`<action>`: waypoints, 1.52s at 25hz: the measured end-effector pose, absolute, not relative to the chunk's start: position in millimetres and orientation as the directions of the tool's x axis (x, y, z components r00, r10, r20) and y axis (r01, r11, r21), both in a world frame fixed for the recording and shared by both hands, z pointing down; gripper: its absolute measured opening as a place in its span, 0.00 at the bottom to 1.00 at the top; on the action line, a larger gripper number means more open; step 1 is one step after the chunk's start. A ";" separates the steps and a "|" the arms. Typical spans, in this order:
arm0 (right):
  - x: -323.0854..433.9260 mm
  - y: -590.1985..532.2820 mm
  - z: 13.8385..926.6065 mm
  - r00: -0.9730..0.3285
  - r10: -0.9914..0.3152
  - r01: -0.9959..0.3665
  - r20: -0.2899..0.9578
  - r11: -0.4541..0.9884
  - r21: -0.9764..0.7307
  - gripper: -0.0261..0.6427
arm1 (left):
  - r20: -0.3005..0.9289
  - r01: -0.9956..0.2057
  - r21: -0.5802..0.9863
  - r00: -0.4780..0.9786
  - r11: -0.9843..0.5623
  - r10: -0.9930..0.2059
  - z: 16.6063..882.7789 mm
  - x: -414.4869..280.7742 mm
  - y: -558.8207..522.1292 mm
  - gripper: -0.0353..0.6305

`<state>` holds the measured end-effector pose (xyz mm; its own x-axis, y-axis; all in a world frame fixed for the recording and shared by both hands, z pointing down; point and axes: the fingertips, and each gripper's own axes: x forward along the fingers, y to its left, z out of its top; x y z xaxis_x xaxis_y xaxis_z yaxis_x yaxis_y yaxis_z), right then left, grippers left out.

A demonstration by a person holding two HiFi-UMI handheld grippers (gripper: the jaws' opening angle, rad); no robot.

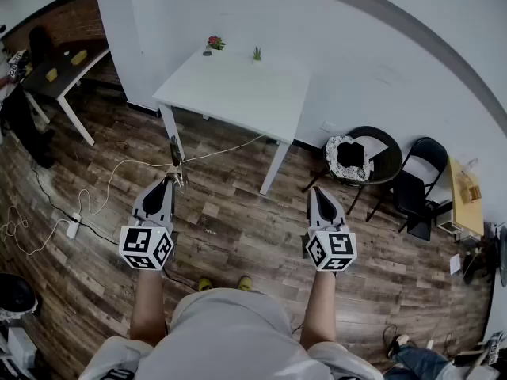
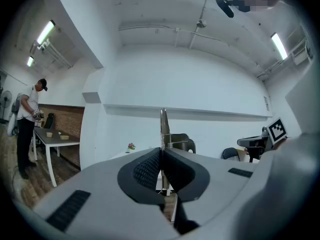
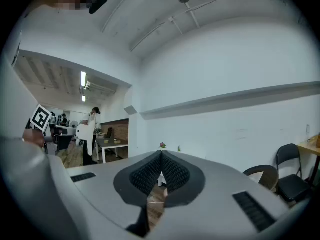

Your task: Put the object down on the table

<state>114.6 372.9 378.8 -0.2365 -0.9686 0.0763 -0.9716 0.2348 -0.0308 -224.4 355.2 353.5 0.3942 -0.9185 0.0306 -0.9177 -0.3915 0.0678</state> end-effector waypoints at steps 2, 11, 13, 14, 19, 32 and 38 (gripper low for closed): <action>112.7 370.5 379.2 -0.238 -0.968 -0.971 0.075 0.237 -0.031 0.05 | 0.032 -0.917 0.065 0.396 -0.394 -0.918 353.8 -226.0 352.0 0.09; 111.8 364.9 380.5 -0.256 -0.965 -0.967 0.065 0.255 -0.019 0.05 | 0.037 -0.919 0.063 0.391 -0.388 -0.920 354.8 -224.4 346.2 0.09; 113.7 363.5 378.4 -0.254 -0.966 -0.967 0.051 0.253 -0.026 0.05 | 0.038 -0.919 0.059 0.391 -0.389 -0.920 353.7 -221.9 345.7 0.09; 114.6 362.4 378.0 -0.255 -0.966 -0.967 0.044 0.253 -0.033 0.05 | 0.038 -0.920 0.058 0.391 -0.388 -0.920 353.7 -220.8 345.3 0.09; 119.4 356.2 380.8 -0.267 -0.962 -0.964 0.055 0.267 -0.010 0.05 | 0.046 -0.921 0.051 0.387 -0.385 -0.921 355.4 -215.2 343.4 0.09; 156.9 347.9 387.0 -0.290 -0.955 -0.957 0.058 0.289 -0.023 0.05 | 0.057 -0.924 0.026 0.382 -0.381 -0.923 352.0 -173.1 337.8 0.09; 178.5 343.7 395.3 -0.318 -0.946 -0.948 0.066 0.316 -0.034 0.05 | 0.073 -0.930 0.007 0.368 -0.369 -0.927 354.4 -144.7 338.8 0.09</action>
